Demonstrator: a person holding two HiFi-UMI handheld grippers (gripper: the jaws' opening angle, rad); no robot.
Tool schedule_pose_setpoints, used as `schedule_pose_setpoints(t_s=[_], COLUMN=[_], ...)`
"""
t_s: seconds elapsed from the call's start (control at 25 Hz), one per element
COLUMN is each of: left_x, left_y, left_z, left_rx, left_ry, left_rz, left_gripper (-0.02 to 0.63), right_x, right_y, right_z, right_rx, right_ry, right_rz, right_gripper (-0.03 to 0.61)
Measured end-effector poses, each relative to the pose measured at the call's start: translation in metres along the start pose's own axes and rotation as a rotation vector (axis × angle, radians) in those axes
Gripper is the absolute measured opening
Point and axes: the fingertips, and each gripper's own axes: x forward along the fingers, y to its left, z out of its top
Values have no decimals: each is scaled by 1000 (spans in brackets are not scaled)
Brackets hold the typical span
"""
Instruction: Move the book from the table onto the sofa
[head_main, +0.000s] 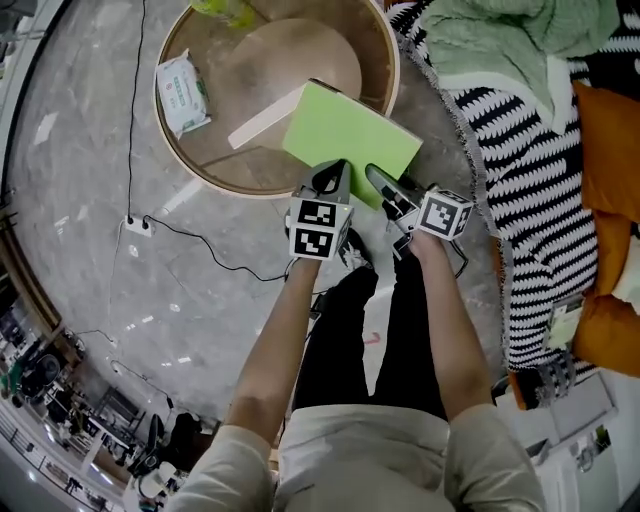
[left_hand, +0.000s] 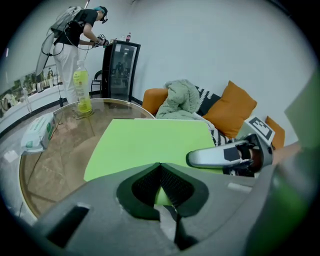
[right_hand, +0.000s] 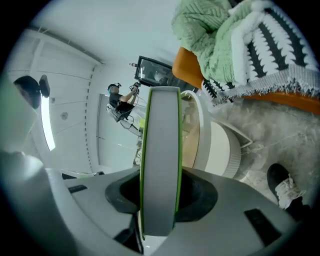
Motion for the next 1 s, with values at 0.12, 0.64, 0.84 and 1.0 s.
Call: schedule_pose_setpoints(t_s=[0.12,0.64,0.84,1.0], left_x=[-13,-115,-143,-156], left_y=[-5,-27,-52,-79], left_z=[10,48,82,106], left_rx=[-6,-118,-102,-73], left_ry=[-8,-71,-120,-143], left_rz=[0,2,-37,-92], left_gripper=[9,9,9,9], right_x=[-6,-56,-75,-107], right_y=[25,137,170,193], right_z=[9,24,27,34], right_rx=[-85,-423,-484,-489], right_ry=[-13,25,25,-35], right_rz=[-39,-291,-357,-415], right_gripper=[137,137,137,137])
